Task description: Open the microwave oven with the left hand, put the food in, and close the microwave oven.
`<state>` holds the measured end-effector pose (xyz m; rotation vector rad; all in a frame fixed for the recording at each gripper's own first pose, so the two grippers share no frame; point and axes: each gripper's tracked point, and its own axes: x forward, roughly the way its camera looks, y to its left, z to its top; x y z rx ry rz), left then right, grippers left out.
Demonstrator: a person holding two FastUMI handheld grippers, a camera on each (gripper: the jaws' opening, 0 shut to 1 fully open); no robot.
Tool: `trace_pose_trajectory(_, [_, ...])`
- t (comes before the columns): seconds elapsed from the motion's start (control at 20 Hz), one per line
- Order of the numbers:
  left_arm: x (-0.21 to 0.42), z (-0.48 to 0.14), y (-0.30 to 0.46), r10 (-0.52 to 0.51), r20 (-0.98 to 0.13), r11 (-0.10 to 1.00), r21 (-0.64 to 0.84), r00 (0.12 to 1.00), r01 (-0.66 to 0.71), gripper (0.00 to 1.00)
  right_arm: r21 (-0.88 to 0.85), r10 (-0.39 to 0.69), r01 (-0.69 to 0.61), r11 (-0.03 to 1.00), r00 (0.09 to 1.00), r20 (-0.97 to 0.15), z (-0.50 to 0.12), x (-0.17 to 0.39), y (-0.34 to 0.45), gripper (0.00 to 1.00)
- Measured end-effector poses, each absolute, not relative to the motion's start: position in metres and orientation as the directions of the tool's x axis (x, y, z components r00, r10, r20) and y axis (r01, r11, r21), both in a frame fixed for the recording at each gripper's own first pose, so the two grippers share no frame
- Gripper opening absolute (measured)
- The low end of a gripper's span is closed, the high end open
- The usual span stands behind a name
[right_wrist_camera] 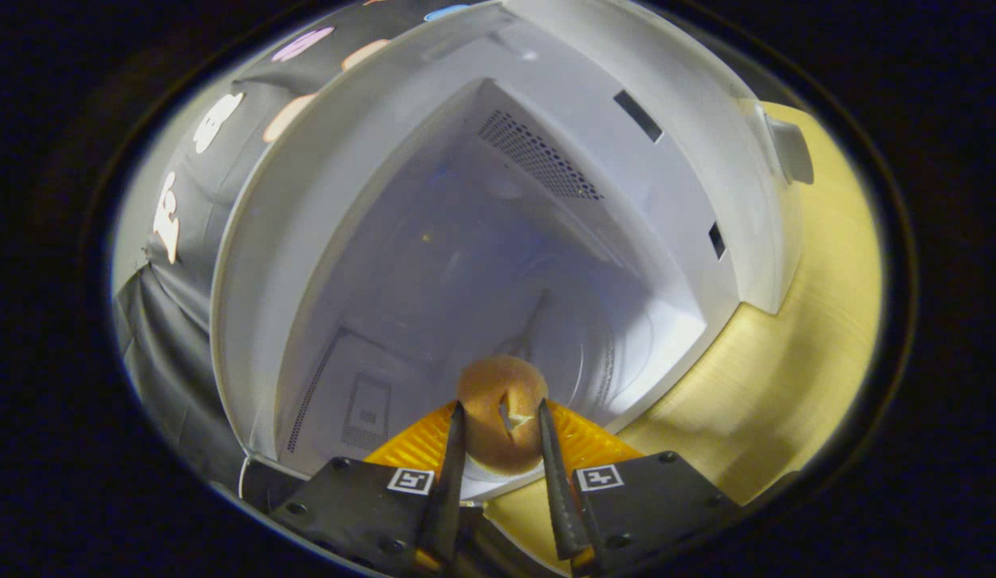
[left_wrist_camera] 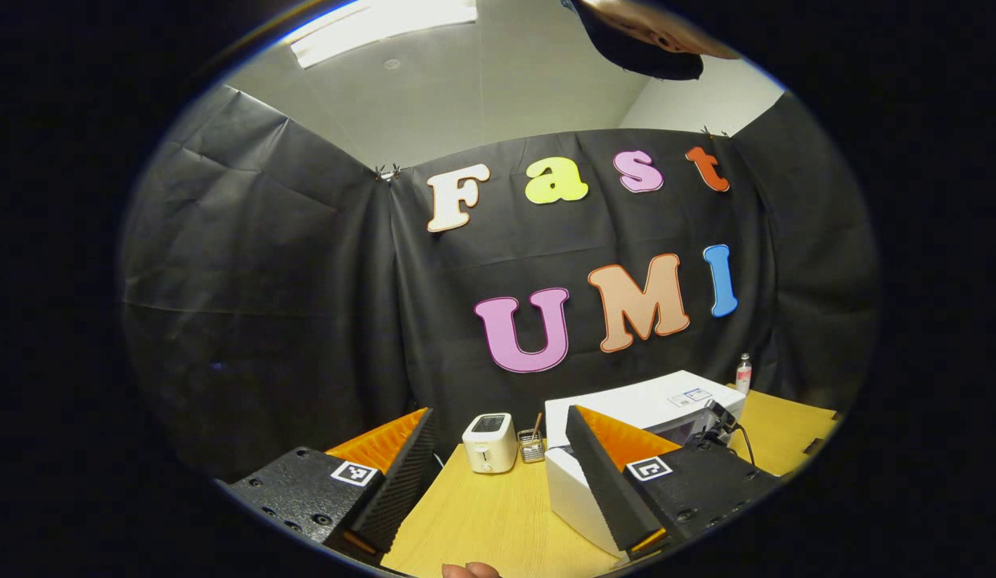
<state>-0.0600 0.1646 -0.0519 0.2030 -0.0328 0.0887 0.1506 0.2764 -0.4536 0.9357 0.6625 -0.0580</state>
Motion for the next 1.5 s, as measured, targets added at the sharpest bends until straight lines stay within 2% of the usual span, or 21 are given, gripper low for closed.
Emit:
trace_pose_trajectory(0.15, [-0.06, -0.051, 0.167, 0.087, 0.04, 0.974, 0.205, 0.995, -0.094, 0.96, 0.725, 0.196, 0.354, 0.591, 0.809, -0.554, -0.454, 0.155, 0.271, 0.5])
trace_pose_trajectory(0.2, [-0.061, -0.052, 0.168, 0.088, 0.038, 0.974, 0.205, 0.995, -0.094, 1.0, 0.727, 0.19, 0.359, 0.585, 0.81, -0.554, -0.456, 0.157, 0.272, 0.43])
trace_pose_trajectory(0.3, [-0.06, -0.054, 0.169, 0.091, 0.034, 0.974, 0.203, 0.995, -0.096, 1.0, 0.717, 0.17, 0.382, 0.583, 0.806, -0.568, -0.461, 0.16, 0.269, 0.58])
trace_pose_trajectory(0.35, [-0.059, -0.055, 0.169, 0.094, 0.032, 0.975, 0.201, 0.995, -0.099, 0.96, 0.716, 0.166, 0.386, 0.582, 0.805, -0.569, -0.46, 0.158, 0.268, 0.58])
trace_pose_trajectory(0.4, [-0.059, -0.054, 0.169, 0.095, 0.03, 0.975, 0.2, 0.995, -0.099, 0.97, 0.715, 0.161, 0.387, 0.582, 0.807, -0.568, -0.46, 0.16, 0.268, 0.89])
trace_pose_trajectory(0.45, [-0.06, -0.054, 0.169, 0.095, 0.031, 0.975, 0.2, 0.995, -0.099, 0.97, 0.717, 0.157, 0.387, 0.58, 0.81, -0.565, -0.459, 0.162, 0.267, 0.83])
trace_pose_trajectory(0.7, [-0.058, -0.053, 0.164, 0.081, 0.036, 0.978, 0.192, 0.996, -0.086, 0.96, 0.686, 0.124, 0.387, 0.617, 0.812, -0.57, -0.458, 0.157, 0.255, 0.87])
trace_pose_trajectory(0.75, [-0.057, -0.053, 0.161, 0.075, 0.036, 0.98, 0.184, 0.997, -0.08, 1.0, 0.679, 0.127, 0.376, 0.63, 0.813, -0.568, -0.457, 0.153, 0.254, 0.87])
trace_pose_trajectory(0.8, [-0.055, -0.055, 0.16, 0.071, 0.033, 0.982, 0.175, 0.997, -0.076, 0.96, 0.672, 0.128, 0.364, 0.645, 0.816, -0.564, -0.455, 0.15, 0.251, 0.87])
trace_pose_trajectory(0.85, [-0.054, -0.058, 0.158, 0.067, 0.028, 0.984, 0.165, 0.997, -0.071, 0.96, 0.664, 0.125, 0.35, 0.661, 0.821, -0.557, -0.452, 0.147, 0.247, 0.92])
trace_pose_trajectory(0.9, [-0.053, -0.061, 0.157, 0.063, 0.026, 0.986, 0.153, 0.998, -0.066, 0.97, 0.658, 0.133, 0.327, 0.678, 0.826, -0.548, -0.449, 0.143, 0.244, 0.87])
trace_pose_trajectory(1.25, [-0.049, -0.086, 0.154, 0.058, -0.009, 0.994, 0.089, 0.998, -0.057, 0.97, 0.587, 0.162, 0.186, 0.788, 0.857, -0.489, -0.409, 0.105, 0.206, 0.87])
trace_pose_trajectory(1.5, [-0.047, -0.097, 0.136, 0.025, -0.008, 0.997, 0.07, 1.0, -0.025, 0.98, 0.473, 0.168, 0.056, 0.879, 0.894, -0.417, -0.356, 0.083, 0.162, 0.87])
